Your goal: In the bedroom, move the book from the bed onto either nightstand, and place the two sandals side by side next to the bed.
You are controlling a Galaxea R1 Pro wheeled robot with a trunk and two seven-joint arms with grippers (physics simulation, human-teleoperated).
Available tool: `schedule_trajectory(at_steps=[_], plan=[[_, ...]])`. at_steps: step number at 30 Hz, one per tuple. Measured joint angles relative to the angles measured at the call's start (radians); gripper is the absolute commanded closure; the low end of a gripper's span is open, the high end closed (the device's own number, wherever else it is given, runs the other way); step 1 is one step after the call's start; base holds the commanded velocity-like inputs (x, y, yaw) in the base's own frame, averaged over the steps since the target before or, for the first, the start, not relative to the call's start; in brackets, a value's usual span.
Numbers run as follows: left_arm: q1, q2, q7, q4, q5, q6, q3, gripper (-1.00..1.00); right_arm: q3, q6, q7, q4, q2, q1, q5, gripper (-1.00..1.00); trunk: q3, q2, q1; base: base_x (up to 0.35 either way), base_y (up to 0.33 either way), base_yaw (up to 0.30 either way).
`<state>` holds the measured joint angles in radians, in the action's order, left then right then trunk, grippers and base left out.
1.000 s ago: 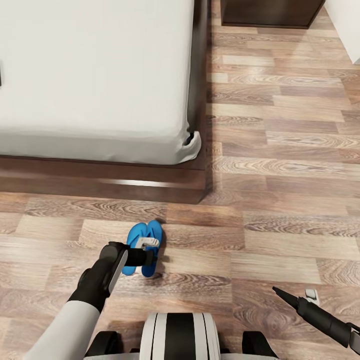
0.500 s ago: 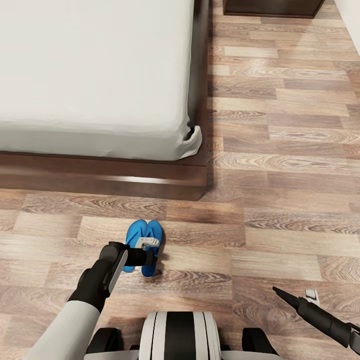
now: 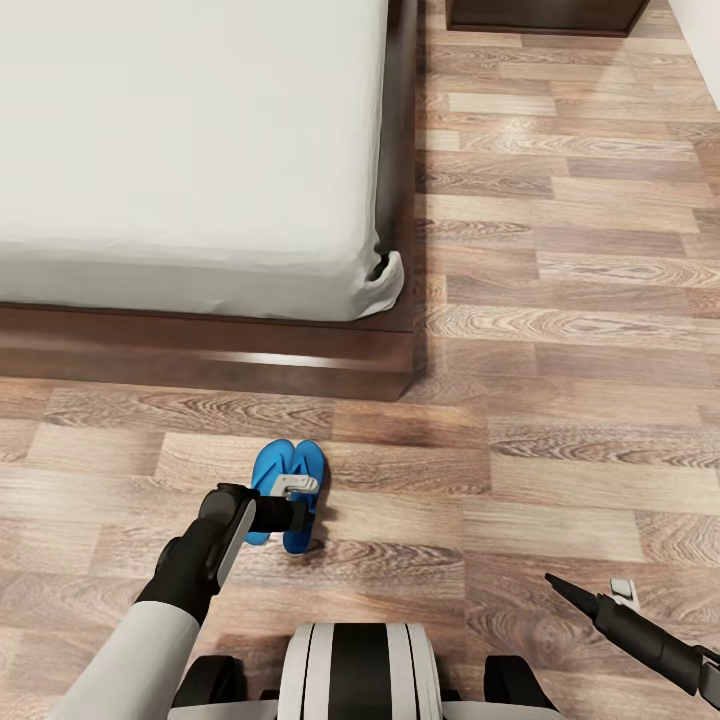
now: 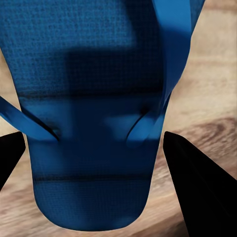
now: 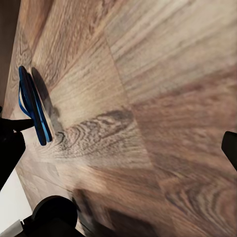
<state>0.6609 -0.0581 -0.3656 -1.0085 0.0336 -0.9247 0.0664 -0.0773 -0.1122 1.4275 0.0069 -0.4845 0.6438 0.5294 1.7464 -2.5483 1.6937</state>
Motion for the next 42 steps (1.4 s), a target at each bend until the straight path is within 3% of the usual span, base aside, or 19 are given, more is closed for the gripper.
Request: schedule_trajectory(at_steps=[14, 15, 42], plan=[[0.000, 0.000, -0.001, 0.000, 0.000, -0.001, 0.001, 1.00, 0.000, 0.000, 0.000, 0.000, 0.000, 0.000, 0.000, -1.00, 0.000, 0.000, 0.000, 0.000, 0.000, 0.000], [0.000, 0.000, -0.001, -0.001, 0.000, -0.001, 0.001, -1.00, 0.000, 0.000, 0.000, 0.000, 0.000, 0.000, 0.000, -1.00, 0.000, 0.000, 0.000, 0.000, 0.000, 0.000], [0.000, 0.003, -0.014, 0.000, -0.003, -0.001, 0.000, -1.00, 0.000, 0.000, 0.000, 0.000, 0.000, 0.000, -0.001, -1.00, 0.000, 0.000, 0.000, 0.000, 0.000, 0.000]])
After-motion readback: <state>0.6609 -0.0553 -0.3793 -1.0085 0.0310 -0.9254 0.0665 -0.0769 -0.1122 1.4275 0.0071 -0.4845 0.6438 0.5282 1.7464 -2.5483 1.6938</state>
